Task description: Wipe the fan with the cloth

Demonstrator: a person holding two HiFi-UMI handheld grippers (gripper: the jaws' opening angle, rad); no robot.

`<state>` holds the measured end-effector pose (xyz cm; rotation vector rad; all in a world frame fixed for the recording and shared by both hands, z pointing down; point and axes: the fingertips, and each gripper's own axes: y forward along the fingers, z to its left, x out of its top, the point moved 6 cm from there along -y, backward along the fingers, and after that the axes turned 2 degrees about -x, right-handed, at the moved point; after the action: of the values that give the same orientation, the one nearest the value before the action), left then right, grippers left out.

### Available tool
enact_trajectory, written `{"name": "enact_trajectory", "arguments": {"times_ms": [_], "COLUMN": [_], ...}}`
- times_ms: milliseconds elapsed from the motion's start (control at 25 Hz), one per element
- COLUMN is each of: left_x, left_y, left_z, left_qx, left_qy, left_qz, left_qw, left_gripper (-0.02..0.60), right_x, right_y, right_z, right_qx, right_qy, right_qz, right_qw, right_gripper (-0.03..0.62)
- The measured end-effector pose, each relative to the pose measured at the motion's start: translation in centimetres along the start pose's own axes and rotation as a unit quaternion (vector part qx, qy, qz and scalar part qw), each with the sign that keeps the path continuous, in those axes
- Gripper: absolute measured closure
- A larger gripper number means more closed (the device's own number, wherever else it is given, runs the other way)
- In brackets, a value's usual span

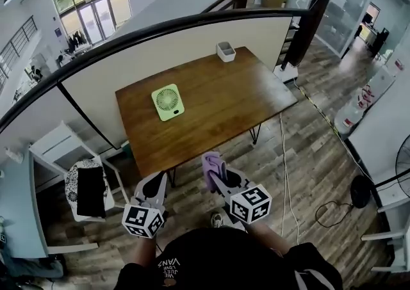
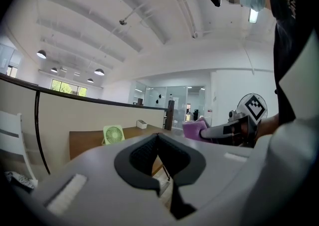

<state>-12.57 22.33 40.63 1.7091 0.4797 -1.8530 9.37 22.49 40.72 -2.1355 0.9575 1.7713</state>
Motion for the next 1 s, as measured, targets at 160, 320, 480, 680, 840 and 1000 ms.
{"name": "enact_trajectory", "arguments": {"times_ms": [160,320,480,680,840,1000], "left_x": [-0.1,-0.5,-1.0,-1.3,-1.7,-1.5], "left_y": [2.3,3.9,5.1,6.1,7.8,9.4], "left_z": [-0.8,-1.5,-1.9,-0.1,2.6,5.6], "left_qx": [0.027,0.052,0.067,0.083,0.086,0.085], "left_qy": [-0.009,-0.020,-0.031,-0.037,-0.045,-0.051], "left_qz": [-0.003,-0.005,0.005,0.012,0.015,0.021], "left_qw": [0.9996,0.9984,0.9973,0.9958,0.9952,0.9949], "left_gripper": [0.571,0.571,0.571,0.571,0.571,0.571], "right_x": [0.9,1.5,2.1,2.3,2.7,3.3], "right_y": [0.7,1.3,2.3,4.6,7.3,10.1], "right_z": [-3.0,-5.2,-6.9,-7.5,-8.2,-8.4], "right_qx": [0.025,0.047,0.060,0.076,0.073,0.071], "right_qy": [-0.008,-0.016,-0.014,-0.001,-0.007,-0.012], "right_qz": [0.011,0.023,0.028,0.030,0.037,0.043], "right_qw": [1.000,0.998,0.998,0.997,0.997,0.996], "right_gripper": [0.510,0.510,0.510,0.510,0.510,0.510]}}
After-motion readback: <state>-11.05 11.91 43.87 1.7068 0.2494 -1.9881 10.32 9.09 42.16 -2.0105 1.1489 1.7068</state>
